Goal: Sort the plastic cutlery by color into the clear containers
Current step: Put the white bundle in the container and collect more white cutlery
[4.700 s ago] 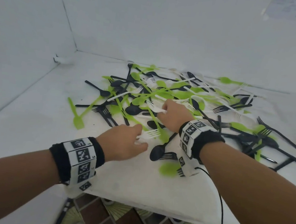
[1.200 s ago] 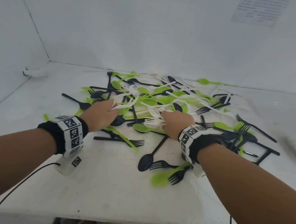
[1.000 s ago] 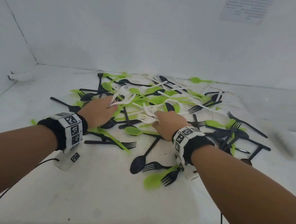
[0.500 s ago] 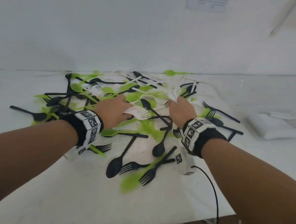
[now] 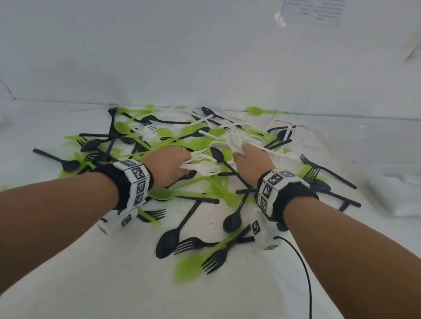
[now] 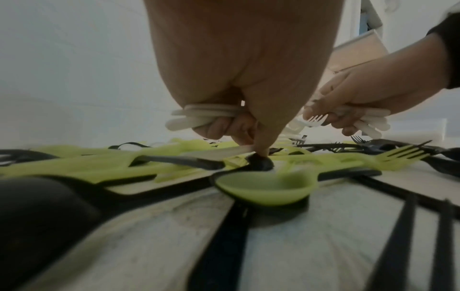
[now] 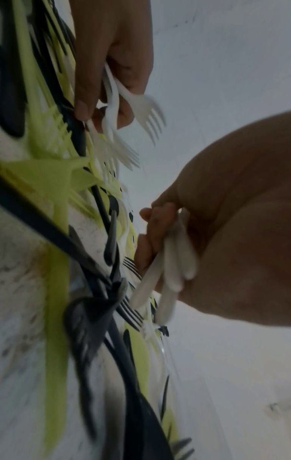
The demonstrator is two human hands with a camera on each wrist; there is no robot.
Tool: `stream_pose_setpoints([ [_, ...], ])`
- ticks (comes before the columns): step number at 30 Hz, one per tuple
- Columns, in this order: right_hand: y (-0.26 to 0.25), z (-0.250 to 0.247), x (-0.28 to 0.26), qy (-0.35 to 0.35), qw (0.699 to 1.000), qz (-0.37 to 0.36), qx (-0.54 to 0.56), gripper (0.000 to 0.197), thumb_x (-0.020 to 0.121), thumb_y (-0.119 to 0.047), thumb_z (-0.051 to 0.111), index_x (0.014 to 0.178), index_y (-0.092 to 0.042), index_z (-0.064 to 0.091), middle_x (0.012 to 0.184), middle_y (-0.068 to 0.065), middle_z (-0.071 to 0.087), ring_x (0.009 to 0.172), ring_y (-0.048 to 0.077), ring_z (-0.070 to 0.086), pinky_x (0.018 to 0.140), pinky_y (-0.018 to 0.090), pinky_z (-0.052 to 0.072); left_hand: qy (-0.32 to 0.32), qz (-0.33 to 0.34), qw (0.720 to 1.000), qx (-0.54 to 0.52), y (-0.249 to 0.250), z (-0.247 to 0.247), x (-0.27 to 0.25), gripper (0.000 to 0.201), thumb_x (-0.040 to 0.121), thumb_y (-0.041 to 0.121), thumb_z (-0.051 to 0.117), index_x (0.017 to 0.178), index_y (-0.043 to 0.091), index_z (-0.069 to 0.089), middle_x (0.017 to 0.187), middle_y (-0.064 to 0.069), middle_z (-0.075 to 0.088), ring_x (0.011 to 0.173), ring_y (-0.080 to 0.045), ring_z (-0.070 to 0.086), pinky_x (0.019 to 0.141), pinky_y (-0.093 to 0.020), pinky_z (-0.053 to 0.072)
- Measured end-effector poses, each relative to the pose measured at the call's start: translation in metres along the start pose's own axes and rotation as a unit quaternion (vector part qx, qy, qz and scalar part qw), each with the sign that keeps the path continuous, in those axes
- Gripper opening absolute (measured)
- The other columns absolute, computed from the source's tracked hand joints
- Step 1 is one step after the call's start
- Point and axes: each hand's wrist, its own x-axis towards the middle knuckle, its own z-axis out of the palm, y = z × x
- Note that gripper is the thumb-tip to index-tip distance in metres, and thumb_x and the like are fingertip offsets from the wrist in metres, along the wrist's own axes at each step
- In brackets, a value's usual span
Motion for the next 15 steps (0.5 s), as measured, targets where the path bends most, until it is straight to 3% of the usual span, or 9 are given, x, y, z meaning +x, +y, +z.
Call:
stream_pose_setpoints([
  [2,-0.007,0.003,0.002,-0.001,1.0,-0.007,0.005,0.024,0.104,-0.028,0.04,0.091,-0.01,0.049,0.088,0.005,0.054,0.085,0.027,0.052,0.073,0.034,0.037,0.001,-0.004,1.0,-0.02,0.002,-0.004,-0.004,0.02,0.1,0.033,0.061,0.094,0.017,0.051,0.099,-0.006,0.059,0.093,-0.028,0.056,0.084,-0.044,0.047],
  [5,-0.018,0.008,0.008,0.0,1.0,-0.023,0.003,0.022,0.101,-0.028,0.044,0.083,-0.015,0.044,0.081,0.002,0.051,0.076,0.024,0.051,0.067,0.034,0.036,0.021,-0.024,0.997,-0.07,0.004,-0.015,-0.016,0.024,0.099,0.029,0.058,0.087,0.021,0.039,0.084,0.0,0.051,0.077,-0.025,0.05,0.066,-0.037,0.038],
  [7,-0.026,0.012,0.013,-0.014,0.999,-0.038,-0.003,0.024,0.101,-0.029,0.047,0.08,-0.018,0.044,0.079,0.0,0.052,0.074,0.023,0.051,0.061,0.032,0.033,0.031,-0.052,0.994,-0.092,-0.003,-0.024,-0.027,0.023,0.099,0.029,0.055,0.089,0.019,0.037,0.077,-0.001,0.05,0.066,-0.022,0.047,0.058,-0.035,0.032],
  [10,-0.042,0.019,0.021,-0.045,0.995,-0.087,-0.034,0.024,0.103,-0.03,0.048,0.082,-0.019,0.05,0.078,-0.002,0.053,0.078,0.024,0.055,0.056,0.029,0.031,0.032,-0.072,0.994,-0.081,-0.017,-0.038,-0.048,0.018,0.102,0.027,0.053,0.099,0.014,0.041,0.075,-0.003,0.055,0.064,-0.023,0.05,0.055,-0.034,0.034],
  [13,-0.061,0.028,0.025,-0.074,0.985,-0.139,-0.07,0.022,0.102,-0.031,0.05,0.097,-0.013,0.063,0.088,0.001,0.063,0.086,0.026,0.061,0.069,0.033,0.047,0.033,-0.092,0.994,-0.056,-0.032,-0.045,-0.068,0.011,0.108,0.028,0.044,0.108,0.018,0.047,0.071,0.002,0.056,0.058,-0.015,0.052,0.053,-0.03,0.035],
  [15,-0.075,0.035,0.029,-0.087,0.976,-0.171,-0.103,0.024,0.1,-0.03,0.054,0.108,-0.014,0.068,0.101,0.004,0.066,0.094,0.027,0.064,0.08,0.037,0.053,0.052,-0.104,0.993,-0.034,-0.044,-0.045,-0.08,0.009,0.107,0.027,0.042,0.106,0.02,0.047,0.074,0.001,0.057,0.063,-0.018,0.055,0.056,-0.034,0.039],
])
